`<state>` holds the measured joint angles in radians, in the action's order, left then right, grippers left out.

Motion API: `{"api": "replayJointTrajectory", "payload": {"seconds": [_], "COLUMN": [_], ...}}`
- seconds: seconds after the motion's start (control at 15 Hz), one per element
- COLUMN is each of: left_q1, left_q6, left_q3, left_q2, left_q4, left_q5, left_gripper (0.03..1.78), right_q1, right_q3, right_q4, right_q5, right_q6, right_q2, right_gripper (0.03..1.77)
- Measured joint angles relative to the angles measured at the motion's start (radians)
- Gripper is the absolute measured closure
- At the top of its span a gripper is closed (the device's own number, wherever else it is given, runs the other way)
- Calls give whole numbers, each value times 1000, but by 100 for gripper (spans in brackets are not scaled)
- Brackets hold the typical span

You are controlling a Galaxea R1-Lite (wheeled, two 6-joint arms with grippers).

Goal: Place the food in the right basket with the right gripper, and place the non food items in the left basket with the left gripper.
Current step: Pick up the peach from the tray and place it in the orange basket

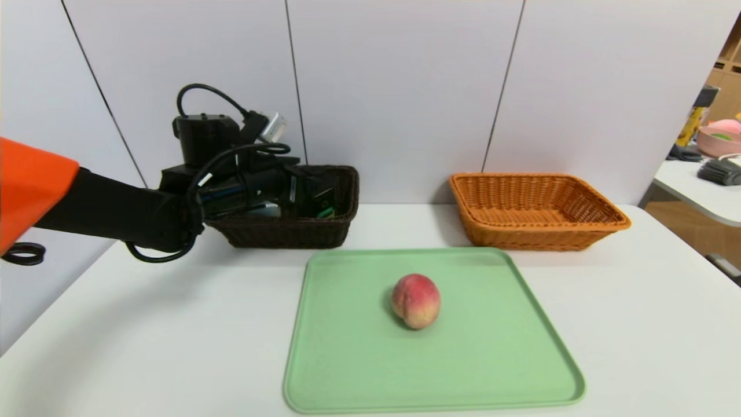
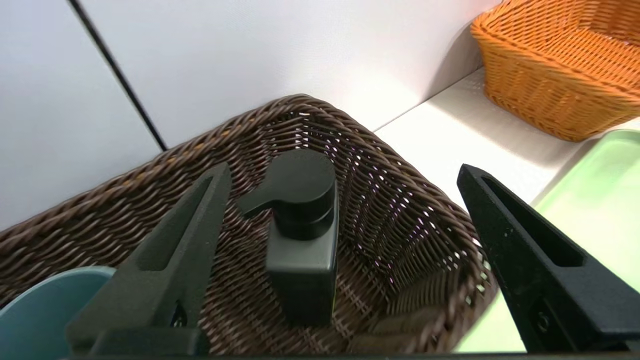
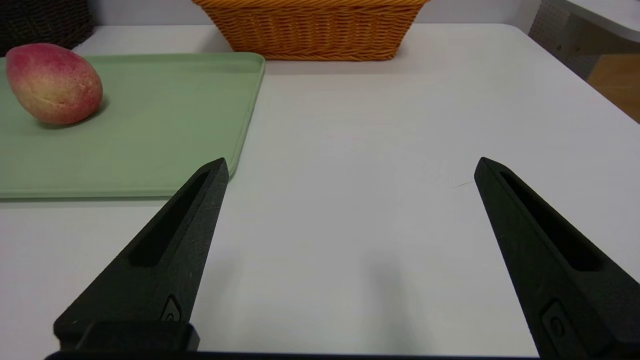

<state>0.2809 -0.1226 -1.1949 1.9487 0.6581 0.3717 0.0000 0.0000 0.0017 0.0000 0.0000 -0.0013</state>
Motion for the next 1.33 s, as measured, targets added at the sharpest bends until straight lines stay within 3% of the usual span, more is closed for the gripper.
{"api": "replayJointTrajectory", "payload": {"seconds": [0.73,1.07,1.33], "left_q1": [-34,-36,-95], "left_q6": [-1,6,3], "left_q3": [419,591,661], "left_q2": [-525,-825,-1073], "left_q4": [-34,-127,-273], "left_q5": [-19,-96,-101], "left_gripper": [14,12,12], "right_q1": [0,0,0], "right_q3": [0,0,0], "right_q4": [0,0,0], "right_q5": [0,0,0], "right_q6": [0,0,1], "right_q2": [0,0,0], "right_gripper": [10,10,10]}}
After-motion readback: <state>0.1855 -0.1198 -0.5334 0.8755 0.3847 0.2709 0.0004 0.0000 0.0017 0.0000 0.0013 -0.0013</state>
